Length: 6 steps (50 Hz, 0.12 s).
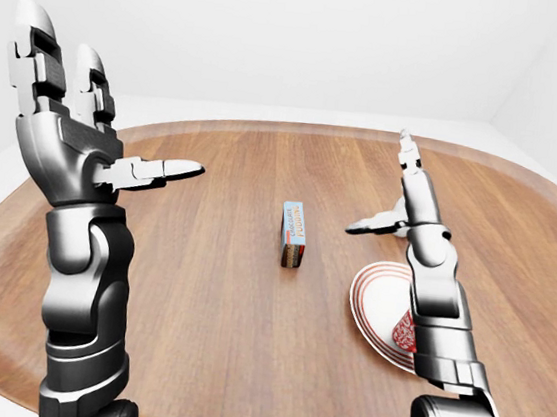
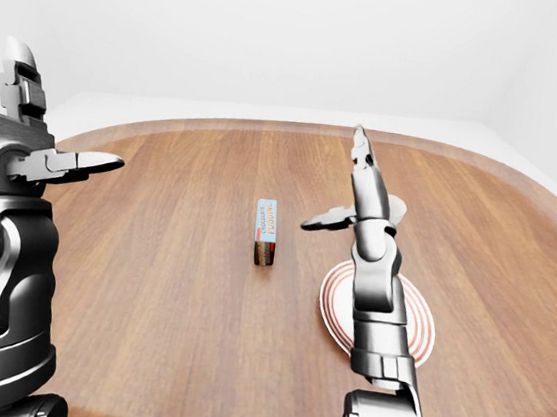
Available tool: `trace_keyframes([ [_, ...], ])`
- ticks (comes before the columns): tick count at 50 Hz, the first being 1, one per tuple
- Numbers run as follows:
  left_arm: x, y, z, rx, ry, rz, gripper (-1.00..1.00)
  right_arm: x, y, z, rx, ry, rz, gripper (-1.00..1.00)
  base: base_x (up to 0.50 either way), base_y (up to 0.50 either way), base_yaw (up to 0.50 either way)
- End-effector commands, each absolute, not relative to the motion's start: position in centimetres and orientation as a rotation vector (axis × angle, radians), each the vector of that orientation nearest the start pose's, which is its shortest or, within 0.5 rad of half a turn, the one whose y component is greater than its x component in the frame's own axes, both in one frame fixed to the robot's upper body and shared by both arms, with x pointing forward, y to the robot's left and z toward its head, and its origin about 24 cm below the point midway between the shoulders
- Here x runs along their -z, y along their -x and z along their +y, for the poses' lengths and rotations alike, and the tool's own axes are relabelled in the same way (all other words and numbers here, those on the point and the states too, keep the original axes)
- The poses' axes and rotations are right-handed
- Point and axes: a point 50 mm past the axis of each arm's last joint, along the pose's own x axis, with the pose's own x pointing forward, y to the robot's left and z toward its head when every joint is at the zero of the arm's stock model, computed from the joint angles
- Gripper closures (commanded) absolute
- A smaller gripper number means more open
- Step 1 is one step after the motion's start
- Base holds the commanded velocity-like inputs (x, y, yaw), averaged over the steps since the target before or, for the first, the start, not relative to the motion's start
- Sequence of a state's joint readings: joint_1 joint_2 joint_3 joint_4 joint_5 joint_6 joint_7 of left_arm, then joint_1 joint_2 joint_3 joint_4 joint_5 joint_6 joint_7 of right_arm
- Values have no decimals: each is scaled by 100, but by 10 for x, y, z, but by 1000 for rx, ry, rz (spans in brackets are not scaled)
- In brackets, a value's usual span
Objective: Pick up the red mug and put it on the plate
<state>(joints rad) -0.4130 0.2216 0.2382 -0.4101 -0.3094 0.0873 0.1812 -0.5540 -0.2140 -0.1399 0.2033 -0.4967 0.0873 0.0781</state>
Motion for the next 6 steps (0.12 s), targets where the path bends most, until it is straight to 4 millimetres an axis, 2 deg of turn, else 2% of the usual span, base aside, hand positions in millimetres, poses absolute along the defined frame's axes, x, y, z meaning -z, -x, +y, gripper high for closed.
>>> trace_keyframes([
  [1, -242, -265, 205, -169, 155, -751, -100, -155, -343, -175, -28, 226, -261, -100, 0, 0, 0],
  [2, -241, -265, 205, -169, 153, -747, -100, -149, -344, -172, -39, 268, -239, -100, 0, 0, 0],
  [6, -241, -265, 206, -172, 153, -748, -100, -142, -342, -170, -45, 184, -222, -100, 0, 0, 0],
])
